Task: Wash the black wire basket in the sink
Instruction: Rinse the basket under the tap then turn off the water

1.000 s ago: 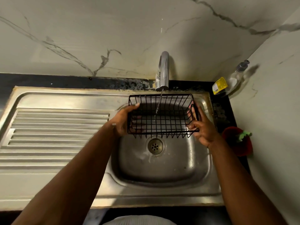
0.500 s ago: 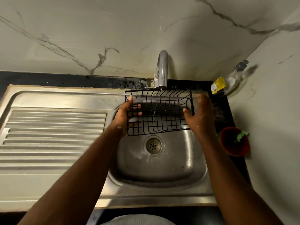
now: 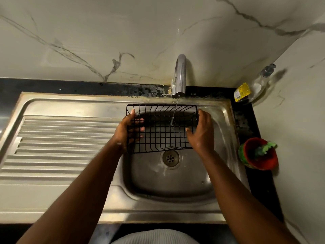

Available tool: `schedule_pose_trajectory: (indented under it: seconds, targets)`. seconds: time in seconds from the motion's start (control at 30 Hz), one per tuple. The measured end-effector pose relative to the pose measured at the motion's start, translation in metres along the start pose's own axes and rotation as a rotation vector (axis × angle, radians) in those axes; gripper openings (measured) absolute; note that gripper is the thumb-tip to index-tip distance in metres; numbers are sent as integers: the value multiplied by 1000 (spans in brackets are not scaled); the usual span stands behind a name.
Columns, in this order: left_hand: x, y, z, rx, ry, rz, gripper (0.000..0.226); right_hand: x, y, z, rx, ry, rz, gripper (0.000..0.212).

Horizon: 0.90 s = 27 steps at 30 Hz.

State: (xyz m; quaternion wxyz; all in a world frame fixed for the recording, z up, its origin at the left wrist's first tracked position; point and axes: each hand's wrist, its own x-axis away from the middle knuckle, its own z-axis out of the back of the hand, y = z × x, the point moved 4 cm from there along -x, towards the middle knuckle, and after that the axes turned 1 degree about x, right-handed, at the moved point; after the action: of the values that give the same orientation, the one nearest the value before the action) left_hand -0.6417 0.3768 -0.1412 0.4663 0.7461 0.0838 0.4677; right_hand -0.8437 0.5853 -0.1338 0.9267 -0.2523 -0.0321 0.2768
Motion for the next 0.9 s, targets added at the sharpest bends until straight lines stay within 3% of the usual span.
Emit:
schedule_pose_trajectory:
  seconds: [0.13,0.2,0.3,0.4,0.57,0.77,0.9]
  targets:
    - [7,4,4,68,32,9,45,-9,1,-2,-28,11,69,80]
    - [9,6,6,75,25,23,50,-16,6,-6,-264,-166,-94,70]
    - [7,5,3,84,-14,68,62,-23,13,-12,-488,-525,-283,33]
    - [3,-4,-5,89,-69,158,68,-26,29,-5,-576,-699,-365,27]
    - [-7,-18,-31,90,-125,330,84,-27,57,24,-664,-679,-512,27]
    - [-4,-15,-64,43,-160,444,98,-12,81,44,-656,-550,-759,66]
    - [-10,-11,-67,32,-141,428,101,-8,75,48,-744,-460,-733,75]
